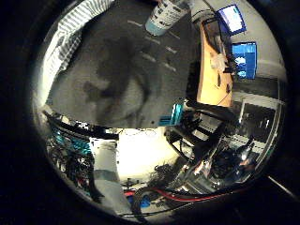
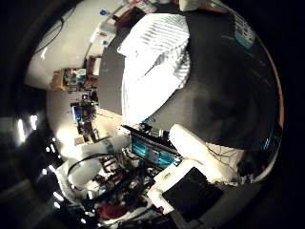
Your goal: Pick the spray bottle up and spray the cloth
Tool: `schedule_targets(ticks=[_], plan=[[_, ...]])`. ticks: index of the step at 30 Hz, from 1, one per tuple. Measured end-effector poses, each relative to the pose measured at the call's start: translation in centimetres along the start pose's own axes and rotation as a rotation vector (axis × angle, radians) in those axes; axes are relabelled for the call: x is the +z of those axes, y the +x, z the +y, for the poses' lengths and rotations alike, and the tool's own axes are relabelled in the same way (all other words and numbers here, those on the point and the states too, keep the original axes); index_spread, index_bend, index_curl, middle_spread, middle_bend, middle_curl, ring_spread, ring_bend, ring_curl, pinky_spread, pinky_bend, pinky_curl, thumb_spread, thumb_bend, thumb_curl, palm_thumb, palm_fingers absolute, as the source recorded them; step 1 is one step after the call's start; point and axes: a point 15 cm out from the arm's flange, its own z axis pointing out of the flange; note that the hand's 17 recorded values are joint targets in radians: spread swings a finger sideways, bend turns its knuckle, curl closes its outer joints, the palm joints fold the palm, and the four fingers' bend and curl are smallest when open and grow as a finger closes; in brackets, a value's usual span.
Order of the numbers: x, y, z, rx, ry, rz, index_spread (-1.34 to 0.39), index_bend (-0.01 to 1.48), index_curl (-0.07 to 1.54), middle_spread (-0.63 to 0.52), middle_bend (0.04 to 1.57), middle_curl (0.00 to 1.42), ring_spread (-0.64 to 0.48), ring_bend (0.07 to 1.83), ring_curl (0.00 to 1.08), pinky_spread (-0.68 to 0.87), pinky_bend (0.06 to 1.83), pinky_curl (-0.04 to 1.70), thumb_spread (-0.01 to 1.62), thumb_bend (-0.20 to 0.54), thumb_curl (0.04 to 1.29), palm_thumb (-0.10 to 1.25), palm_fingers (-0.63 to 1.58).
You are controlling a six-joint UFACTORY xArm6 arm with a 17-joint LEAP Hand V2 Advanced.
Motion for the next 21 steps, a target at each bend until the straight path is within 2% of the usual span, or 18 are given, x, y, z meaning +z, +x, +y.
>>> schedule_targets(ticks=[6, 15, 21], plan=[[1.3, -1.3, 1.6, 0.031, 0.058, -0.163, -0.29, 0.15, 0.28, 0.08, 0.21, 0.35, 0.18, 0.26, 0.23, 0.39, 0.33, 0.33, 1.13, -0.019, 0.33, 0.68, 0.19], [0.4, 1.3, 1.5, 0.088, 0.13, -0.207, -0.28, 0.16, 0.27, 0.08, 0.22, 0.35, 0.18, 0.27, 0.24, 0.39, 0.34, 0.31, 1.13, -0.019, 0.33, 0.68, 0.2], [0.5, 3.0, 2.9, 0.121, 0.126, -0.248, -0.28, 0.16, 0.28, 0.08, 0.22, 0.35, 0.18, 0.26, 0.24, 0.38, 0.35, 0.31, 1.13, -0.019, 0.33, 0.68, 0.2]])
